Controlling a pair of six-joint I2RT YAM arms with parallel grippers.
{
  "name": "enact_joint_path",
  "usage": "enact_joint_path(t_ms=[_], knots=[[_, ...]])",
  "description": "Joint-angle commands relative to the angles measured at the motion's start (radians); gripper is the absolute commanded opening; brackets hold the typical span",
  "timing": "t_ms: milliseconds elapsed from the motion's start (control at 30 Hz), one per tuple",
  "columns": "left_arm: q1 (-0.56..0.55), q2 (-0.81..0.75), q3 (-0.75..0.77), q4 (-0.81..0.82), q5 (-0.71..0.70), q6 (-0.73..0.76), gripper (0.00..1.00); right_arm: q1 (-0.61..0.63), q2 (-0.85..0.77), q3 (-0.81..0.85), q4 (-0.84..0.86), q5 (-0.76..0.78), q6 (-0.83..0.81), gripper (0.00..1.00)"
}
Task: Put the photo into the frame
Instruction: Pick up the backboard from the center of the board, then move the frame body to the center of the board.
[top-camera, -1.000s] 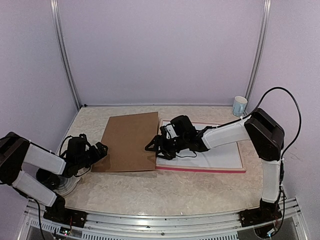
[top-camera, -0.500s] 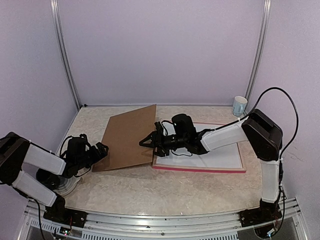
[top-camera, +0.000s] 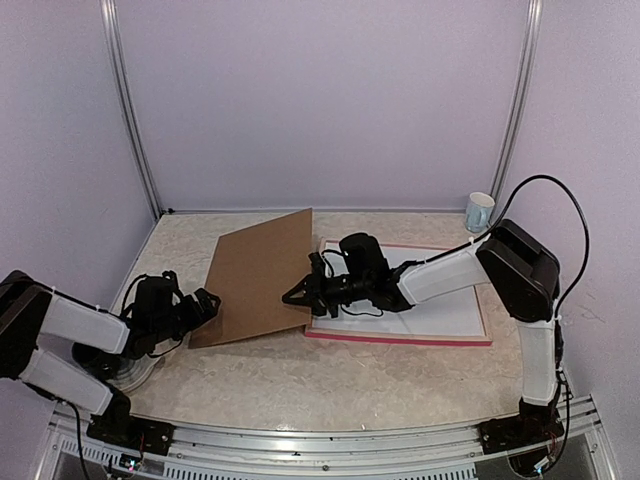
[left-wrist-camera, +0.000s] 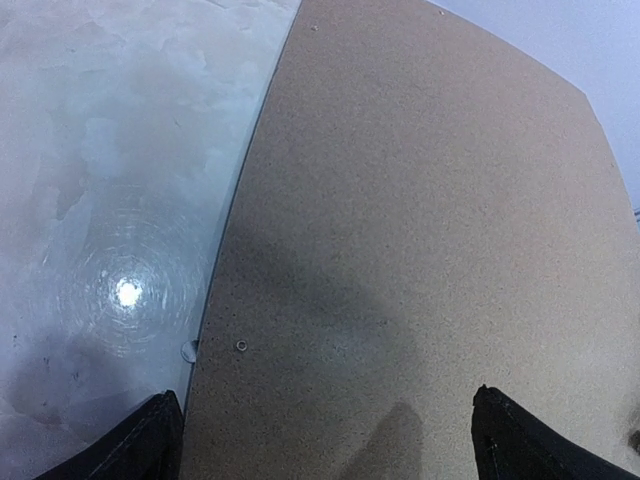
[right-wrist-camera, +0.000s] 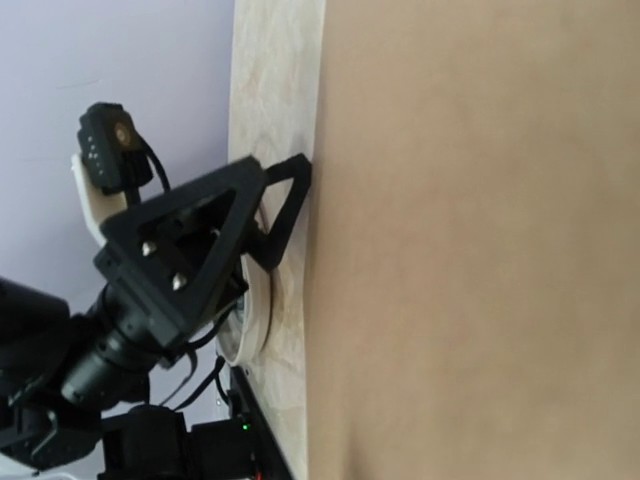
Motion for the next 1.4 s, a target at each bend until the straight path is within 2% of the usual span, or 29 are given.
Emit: enact_joint_path(t_ms=[0,333,600,1033,1367], knots=[[-0.043,-0.072,-0.013,-0.115,-0.005,0.007,0.99,0.017,0.012,-0.002,0.032,-0.009,0.012,0.17],[-0.075,-0.355,-0.001,-0.311,-0.128,0.068,0.99,0.017,-0.001,0.007,0.029,-0.018,-0.008,0.02],[-0.077,-0.493,0.013,-0.416,-0.168,0.091,0.99,0.007,-0.044,0.072,-0.064,-0.039,-0.101,0.02],[-0.081,-0.552,0.022,-0.435,-0.164,0.093,0.99,-0.069,-0.232,0.235,-0.413,0.018,-0.497,0.0],[-0.161,-0.481,0.049,-0.372,-0.163,0.086,0.99,-0.151,-0.393,0.251,-0.549,0.11,-0.662,0.0]])
